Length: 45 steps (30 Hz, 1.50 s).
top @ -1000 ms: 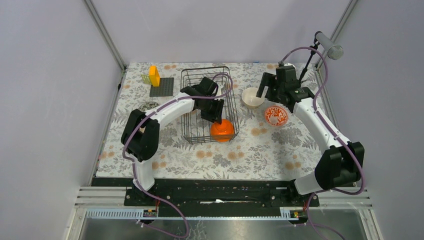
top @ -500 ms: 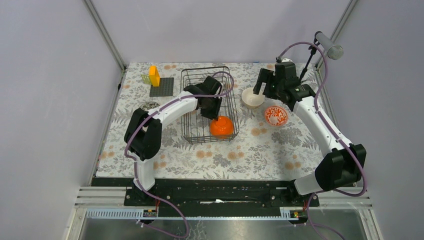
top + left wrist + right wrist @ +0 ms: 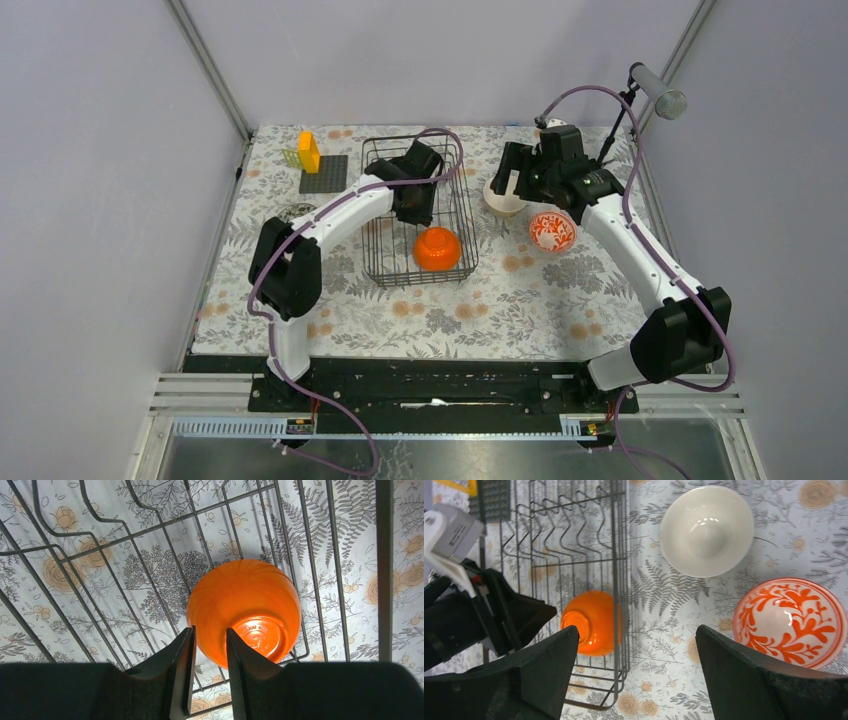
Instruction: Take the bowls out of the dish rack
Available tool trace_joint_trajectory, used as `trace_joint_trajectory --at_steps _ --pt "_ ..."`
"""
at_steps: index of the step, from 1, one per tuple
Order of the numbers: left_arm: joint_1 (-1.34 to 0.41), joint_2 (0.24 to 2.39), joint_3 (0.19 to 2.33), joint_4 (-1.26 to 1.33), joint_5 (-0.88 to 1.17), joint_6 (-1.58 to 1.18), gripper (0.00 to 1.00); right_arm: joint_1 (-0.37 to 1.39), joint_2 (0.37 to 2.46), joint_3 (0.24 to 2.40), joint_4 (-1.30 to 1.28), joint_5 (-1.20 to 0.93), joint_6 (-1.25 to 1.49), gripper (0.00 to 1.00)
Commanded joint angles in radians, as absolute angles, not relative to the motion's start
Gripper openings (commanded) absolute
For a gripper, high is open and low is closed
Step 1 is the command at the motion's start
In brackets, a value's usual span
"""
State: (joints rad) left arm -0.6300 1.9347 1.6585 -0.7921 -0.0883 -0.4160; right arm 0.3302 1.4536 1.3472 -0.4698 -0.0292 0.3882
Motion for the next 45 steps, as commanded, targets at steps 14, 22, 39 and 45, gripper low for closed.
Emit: trace_joint_trajectory --at_steps 14,22,39,45 --pt "-0.624 1.716 1.644 -0.704 -0.069 -0.445 0.36 0.403 1.366 1.316 -0.36 -0.214 0.339 1.0" --pt "-0.624 1.562 1.538 -0.59 -0.01 -0.501 0.58 0.403 1.347 1.382 -0.338 -0.252 0.463 1.0" --pt "-0.6 1.435 1.277 -0.55 -0.155 -0.566 0.68 0.399 1.172 1.585 -0.272 -0.019 0.991 1.0" --pt "-0.596 1.349 1.254 -0.548 -0.178 -0.549 0.68 0.39 1.128 1.473 -0.178 -0.057 1.07 1.0"
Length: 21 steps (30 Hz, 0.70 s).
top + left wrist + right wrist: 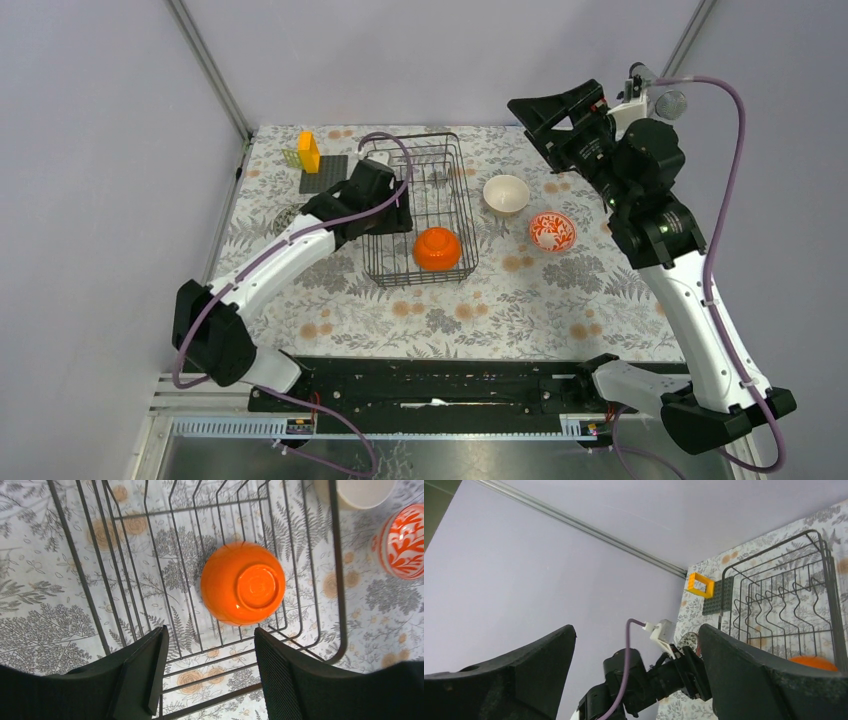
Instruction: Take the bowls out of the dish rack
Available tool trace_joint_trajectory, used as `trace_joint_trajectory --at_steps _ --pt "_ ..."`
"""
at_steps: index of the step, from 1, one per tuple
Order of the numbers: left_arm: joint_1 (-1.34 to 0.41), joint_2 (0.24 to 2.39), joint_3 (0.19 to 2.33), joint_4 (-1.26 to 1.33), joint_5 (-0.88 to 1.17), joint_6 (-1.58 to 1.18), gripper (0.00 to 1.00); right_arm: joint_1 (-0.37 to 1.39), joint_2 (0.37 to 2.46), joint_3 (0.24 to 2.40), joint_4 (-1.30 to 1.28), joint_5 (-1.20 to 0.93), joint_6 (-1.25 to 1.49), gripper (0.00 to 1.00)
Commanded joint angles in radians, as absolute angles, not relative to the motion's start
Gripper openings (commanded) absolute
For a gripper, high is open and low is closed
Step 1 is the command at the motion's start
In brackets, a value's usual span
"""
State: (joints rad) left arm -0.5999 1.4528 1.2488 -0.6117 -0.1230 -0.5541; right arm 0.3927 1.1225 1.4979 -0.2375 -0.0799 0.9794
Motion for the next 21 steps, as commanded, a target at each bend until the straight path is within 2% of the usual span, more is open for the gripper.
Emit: trace_joint_trajectory --at_steps 1,3,7,10,16,21 --pt "-0.595 1.34 1.254 -0.56 -0.178 -0.546 0.68 0.386 1.121 1.476 -0.214 -0.032 1.081 1.0" --pt "-0.592 1.324 1.262 -0.584 -0.177 -0.545 0.68 0.387 1.107 1.478 -0.247 -0.015 1.058 1.0" --pt "-0.589 1.294 1.271 -0.605 -0.15 -0.549 0.69 0.386 1.13 1.476 -0.258 -0.236 0.938 1.0" --pt "-0.589 1.311 1.292 -0.614 -0.11 -0.563 0.69 0.387 1.148 1.416 -0.341 -0.32 0.921 1.0" --pt "-0.589 1.422 1.343 -0.597 0.006 -0.587 0.69 0.388 1.087 1.212 -0.331 -0.189 0.801 1.0" --pt "-0.589 1.517 1.394 -0.596 0.086 -0.555 0.69 0.407 1.199 1.181 -0.361 -0.239 0.735 1.0"
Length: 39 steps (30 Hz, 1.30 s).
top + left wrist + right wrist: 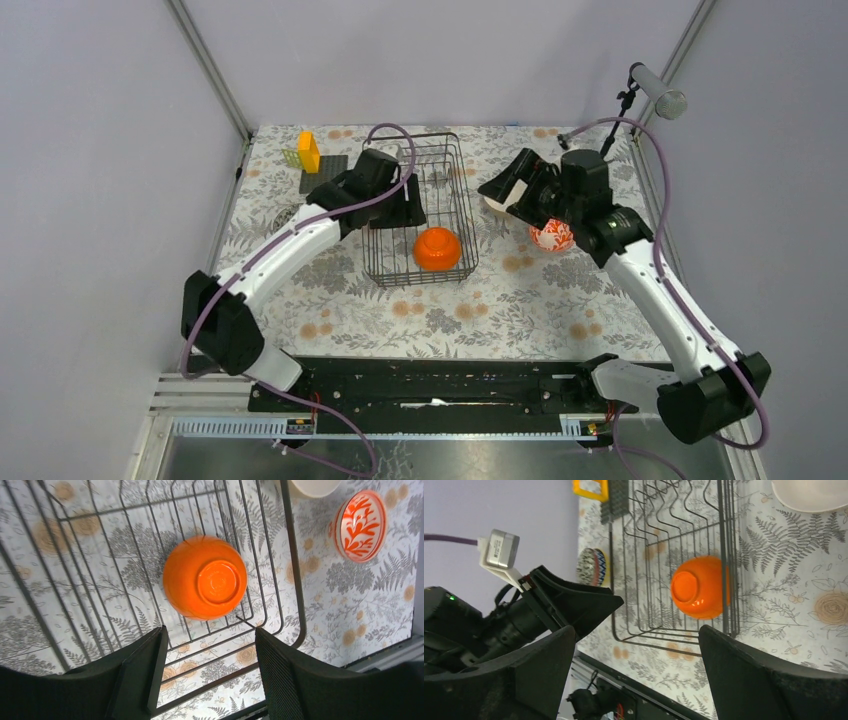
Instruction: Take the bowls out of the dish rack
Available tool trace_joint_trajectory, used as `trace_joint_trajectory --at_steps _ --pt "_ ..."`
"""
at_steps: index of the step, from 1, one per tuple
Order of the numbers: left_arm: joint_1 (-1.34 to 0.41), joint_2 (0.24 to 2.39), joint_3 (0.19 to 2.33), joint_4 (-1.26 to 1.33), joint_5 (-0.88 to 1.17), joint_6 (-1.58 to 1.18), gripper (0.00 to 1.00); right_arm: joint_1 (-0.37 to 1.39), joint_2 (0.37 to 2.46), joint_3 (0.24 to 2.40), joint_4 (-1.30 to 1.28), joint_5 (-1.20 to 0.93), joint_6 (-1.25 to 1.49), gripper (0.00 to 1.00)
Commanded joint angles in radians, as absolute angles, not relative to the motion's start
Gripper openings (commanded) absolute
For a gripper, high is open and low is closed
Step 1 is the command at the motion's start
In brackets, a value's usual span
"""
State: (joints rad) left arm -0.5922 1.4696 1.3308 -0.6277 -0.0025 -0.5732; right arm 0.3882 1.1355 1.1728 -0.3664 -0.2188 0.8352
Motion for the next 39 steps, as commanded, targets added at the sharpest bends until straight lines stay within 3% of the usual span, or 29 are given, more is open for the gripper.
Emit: trace_joint_trajectory --at_steps 1,5,14,28,39 --pt "-0.588 1.531 1.401 -0.596 0.095 -0.549 0.69 0.422 1.241 1.193 -0.37 -0.243 0.711 1.0" --pt "-0.588 1.57 1.4 -0.573 0.135 -0.547 0.68 0.505 1.355 1.312 -0.453 -0.167 0.594 0.99" --pt "-0.58 1.665 1.434 -0.564 0.158 -0.527 0.6 0.541 1.494 1.395 -0.467 -0.197 0.52 0.63" --pt "-0.574 1.829 1.48 -0.6 0.113 -0.504 0.52 0.551 1.55 1.377 -0.451 -0.206 0.45 0.58" --pt "-0.541 1.789 1.455 -0.696 -0.046 -0.536 0.32 0.598 1.615 1.393 -0.459 -0.182 0.389 0.57"
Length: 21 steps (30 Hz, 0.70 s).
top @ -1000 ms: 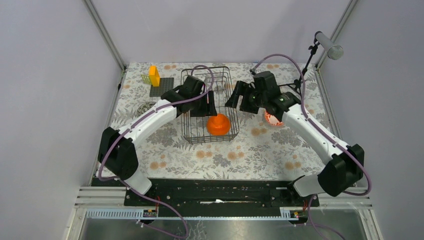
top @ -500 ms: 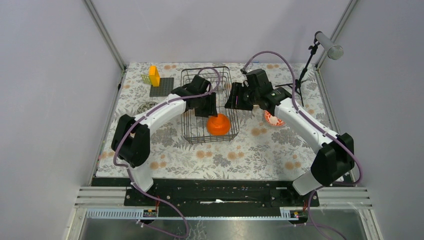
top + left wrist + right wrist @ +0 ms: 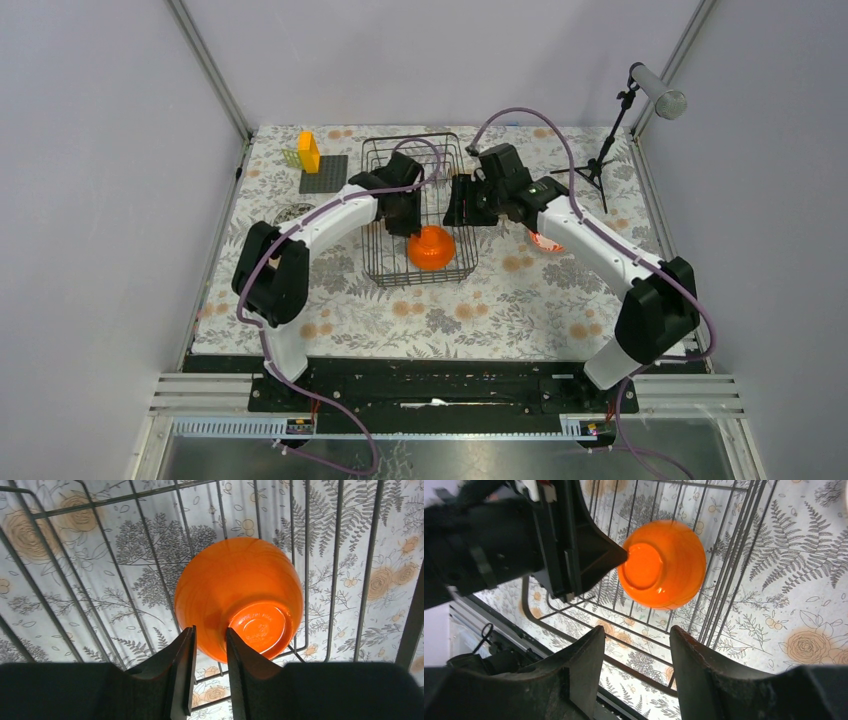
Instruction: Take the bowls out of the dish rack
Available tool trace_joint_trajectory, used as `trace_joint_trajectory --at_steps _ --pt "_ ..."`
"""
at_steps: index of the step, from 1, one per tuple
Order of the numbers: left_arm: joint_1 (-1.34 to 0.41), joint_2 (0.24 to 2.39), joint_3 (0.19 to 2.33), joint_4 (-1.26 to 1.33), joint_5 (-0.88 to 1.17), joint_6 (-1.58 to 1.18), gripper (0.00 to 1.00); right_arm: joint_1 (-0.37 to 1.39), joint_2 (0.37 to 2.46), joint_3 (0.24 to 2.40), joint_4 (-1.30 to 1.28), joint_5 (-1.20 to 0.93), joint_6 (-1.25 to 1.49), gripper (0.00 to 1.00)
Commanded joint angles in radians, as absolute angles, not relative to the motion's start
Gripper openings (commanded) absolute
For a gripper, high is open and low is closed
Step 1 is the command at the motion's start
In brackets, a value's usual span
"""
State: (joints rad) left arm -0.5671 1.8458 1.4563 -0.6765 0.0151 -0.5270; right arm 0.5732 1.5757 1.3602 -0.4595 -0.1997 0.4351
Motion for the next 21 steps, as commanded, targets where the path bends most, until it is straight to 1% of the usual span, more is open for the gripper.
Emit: trace_joint_trajectory --at_steps 1,5,10,12,14,17,21 --pt "-0.537 1.784 1.452 -0.697 -0.044 -0.538 0.31 0.599 1.624 1.396 -0.459 -0.183 0.388 0.57" --pt "-0.52 1.75 1.447 -0.696 -0.033 -0.543 0.29 0.608 1.66 1.414 -0.459 -0.198 0.373 0.57" --pt "-0.501 1.72 1.446 -0.696 -0.005 -0.54 0.29 0.612 1.711 1.446 -0.459 -0.214 0.383 0.69" --pt "-0.494 1.72 1.441 -0.693 0.028 -0.545 0.3 0.613 1.731 1.462 -0.461 -0.21 0.397 0.7" --pt "-0.491 1.724 1.44 -0.669 0.073 -0.543 0.31 0.613 1.754 1.493 -0.474 -0.199 0.397 0.69" --pt "-0.492 1.722 1.443 -0.615 0.145 -0.543 0.36 0.614 1.764 1.522 -0.489 -0.172 0.381 0.62" --pt "-0.492 1.736 1.416 -0.579 0.174 -0.571 0.41 0.615 1.755 1.505 -0.489 -0.156 0.384 0.62"
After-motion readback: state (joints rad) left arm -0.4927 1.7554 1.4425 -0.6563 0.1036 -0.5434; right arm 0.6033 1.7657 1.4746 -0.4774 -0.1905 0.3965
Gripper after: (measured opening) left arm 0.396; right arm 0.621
